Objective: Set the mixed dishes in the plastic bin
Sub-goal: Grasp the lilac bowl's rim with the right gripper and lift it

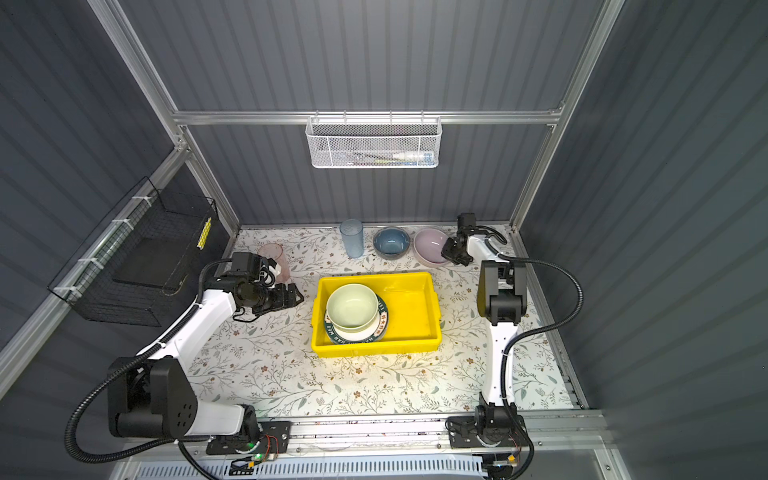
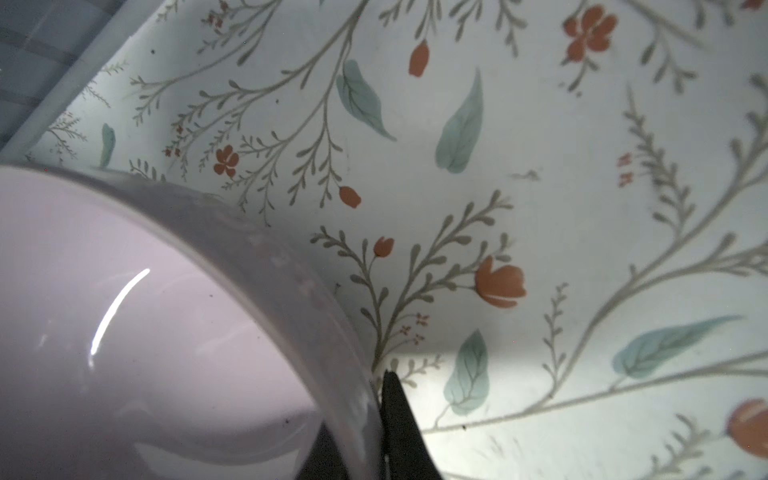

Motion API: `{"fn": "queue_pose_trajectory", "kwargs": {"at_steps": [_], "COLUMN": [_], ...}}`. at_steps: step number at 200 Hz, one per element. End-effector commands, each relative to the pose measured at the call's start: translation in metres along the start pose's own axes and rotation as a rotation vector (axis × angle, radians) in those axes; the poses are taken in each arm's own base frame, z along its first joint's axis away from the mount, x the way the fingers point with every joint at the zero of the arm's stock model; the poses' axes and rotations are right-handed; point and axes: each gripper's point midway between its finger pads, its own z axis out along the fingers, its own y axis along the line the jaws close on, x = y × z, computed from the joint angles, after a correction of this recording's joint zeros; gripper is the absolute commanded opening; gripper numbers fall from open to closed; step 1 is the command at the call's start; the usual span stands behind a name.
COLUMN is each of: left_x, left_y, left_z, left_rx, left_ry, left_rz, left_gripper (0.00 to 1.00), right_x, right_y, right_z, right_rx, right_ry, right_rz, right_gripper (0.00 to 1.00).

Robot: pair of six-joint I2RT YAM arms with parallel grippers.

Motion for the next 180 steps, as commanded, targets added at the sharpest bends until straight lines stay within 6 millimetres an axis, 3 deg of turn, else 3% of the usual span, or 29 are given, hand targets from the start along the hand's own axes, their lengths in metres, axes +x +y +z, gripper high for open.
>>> {"fn": "queue_pose_trajectory", "kwargs": {"at_steps": [1,49,89,136,180], "left_x": [0.002,0.003,0.002,0.001,-0.001], "left_y": [0.001,-0.006,0.003,0.004,0.003], "left_z": [-0.002,0.000,-0.003,-0.005,-0.007], "left_rx": [0.009,0.049,-0.005,-0.011,-0.009], "left_ry": [0.004,0.010,-0.002,-0.011,-0.029], "left_rz": [-0.017,-0.025,-0.014,-0.007,0.004], "left_gripper": [0.92,0.92,0.93,0.94,0.94], "right_x": [0.000,-0.014,-0.031,-0.039,-0.022], "right_y": [-0.002,-0.014,-0.020,-0.007,0.019], "right_z": [-0.011,-0.042,-0.084,-0.147,-0.195], "right_rx": [-0.006,0.012,0.012,-0.017,-0.059], "right_ry": [-0.014,-0.083,-0.168,-0.276,-0.308], "right_rz": [0.012,0.039,0.032,-0.004,-0.105], "right_gripper": [0.07,0.01,0.00,0.00,0.00]}}
